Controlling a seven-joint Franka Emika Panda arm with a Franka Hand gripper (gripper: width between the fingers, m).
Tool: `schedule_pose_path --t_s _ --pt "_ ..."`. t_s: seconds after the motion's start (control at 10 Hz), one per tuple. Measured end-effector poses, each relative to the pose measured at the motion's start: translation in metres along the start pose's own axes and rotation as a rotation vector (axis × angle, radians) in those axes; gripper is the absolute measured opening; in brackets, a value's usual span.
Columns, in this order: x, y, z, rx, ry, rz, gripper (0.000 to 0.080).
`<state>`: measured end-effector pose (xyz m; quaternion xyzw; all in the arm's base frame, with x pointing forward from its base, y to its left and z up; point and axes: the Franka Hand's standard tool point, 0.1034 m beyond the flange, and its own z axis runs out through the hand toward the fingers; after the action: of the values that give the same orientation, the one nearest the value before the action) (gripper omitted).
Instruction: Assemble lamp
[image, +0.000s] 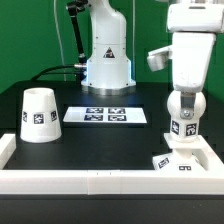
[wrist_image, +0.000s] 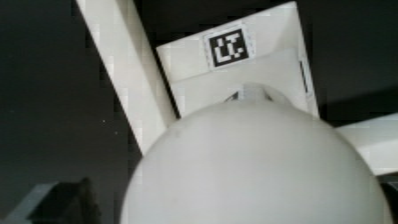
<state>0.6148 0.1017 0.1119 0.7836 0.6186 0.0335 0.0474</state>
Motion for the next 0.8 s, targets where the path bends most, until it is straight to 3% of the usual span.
schedule_pose_path --t_s 0.3,0.4,0.6,0.8 --pt "-0.0025 -0.0006 0.0026 0.004 -0.004 -0.012 0.0686" --pt "-0.0025 -0.0005 0.0026 0.003 -0.004 0.004 0.0575" --pt "-0.0022 -0.0005 0.0026 0.002 -0.003 0.034 0.0576" --pt "-0.0003 -0.0024 0.0026 0.001 -0.002 0.264 0.0576"
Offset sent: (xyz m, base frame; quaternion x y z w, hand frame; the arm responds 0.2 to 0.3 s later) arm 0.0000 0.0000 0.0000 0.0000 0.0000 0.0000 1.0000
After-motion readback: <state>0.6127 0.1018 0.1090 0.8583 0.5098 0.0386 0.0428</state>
